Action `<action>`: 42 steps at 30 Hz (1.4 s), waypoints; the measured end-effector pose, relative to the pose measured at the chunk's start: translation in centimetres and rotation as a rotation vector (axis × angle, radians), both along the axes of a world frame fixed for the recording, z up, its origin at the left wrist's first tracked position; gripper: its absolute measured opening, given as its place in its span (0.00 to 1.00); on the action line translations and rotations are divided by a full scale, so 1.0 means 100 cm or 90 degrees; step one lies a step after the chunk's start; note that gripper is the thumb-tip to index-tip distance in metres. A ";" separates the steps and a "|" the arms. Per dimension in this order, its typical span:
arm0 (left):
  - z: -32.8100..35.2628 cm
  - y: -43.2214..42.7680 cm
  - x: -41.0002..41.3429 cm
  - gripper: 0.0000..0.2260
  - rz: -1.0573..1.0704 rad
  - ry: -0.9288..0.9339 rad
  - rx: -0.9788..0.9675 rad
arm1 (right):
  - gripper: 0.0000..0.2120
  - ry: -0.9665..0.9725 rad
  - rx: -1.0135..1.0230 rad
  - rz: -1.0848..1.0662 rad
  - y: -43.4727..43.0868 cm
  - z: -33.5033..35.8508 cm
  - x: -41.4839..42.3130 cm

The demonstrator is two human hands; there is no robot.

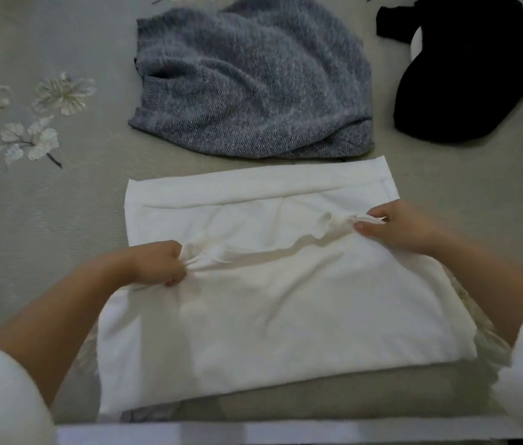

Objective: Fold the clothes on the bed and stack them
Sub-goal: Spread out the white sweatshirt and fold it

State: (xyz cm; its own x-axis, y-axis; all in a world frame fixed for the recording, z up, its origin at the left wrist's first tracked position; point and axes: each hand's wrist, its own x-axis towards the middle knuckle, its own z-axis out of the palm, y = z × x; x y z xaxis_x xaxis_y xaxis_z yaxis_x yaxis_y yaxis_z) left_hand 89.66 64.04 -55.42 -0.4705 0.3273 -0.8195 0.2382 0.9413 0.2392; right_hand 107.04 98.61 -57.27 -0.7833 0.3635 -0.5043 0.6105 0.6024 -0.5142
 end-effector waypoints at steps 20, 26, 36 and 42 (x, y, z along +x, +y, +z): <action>-0.088 0.009 -0.111 0.13 0.232 0.315 0.223 | 0.18 0.123 0.235 -0.187 0.029 -0.067 -0.110; -0.096 -0.012 -0.080 0.11 0.480 0.437 0.239 | 0.11 0.144 0.177 -0.381 0.038 -0.083 -0.056; -0.083 -0.003 -0.054 0.04 0.338 0.292 0.090 | 0.18 0.021 0.160 -0.257 0.023 -0.083 -0.048; -0.060 -0.008 -0.045 0.10 0.429 0.488 0.171 | 0.08 0.112 0.180 -0.335 0.029 -0.061 -0.046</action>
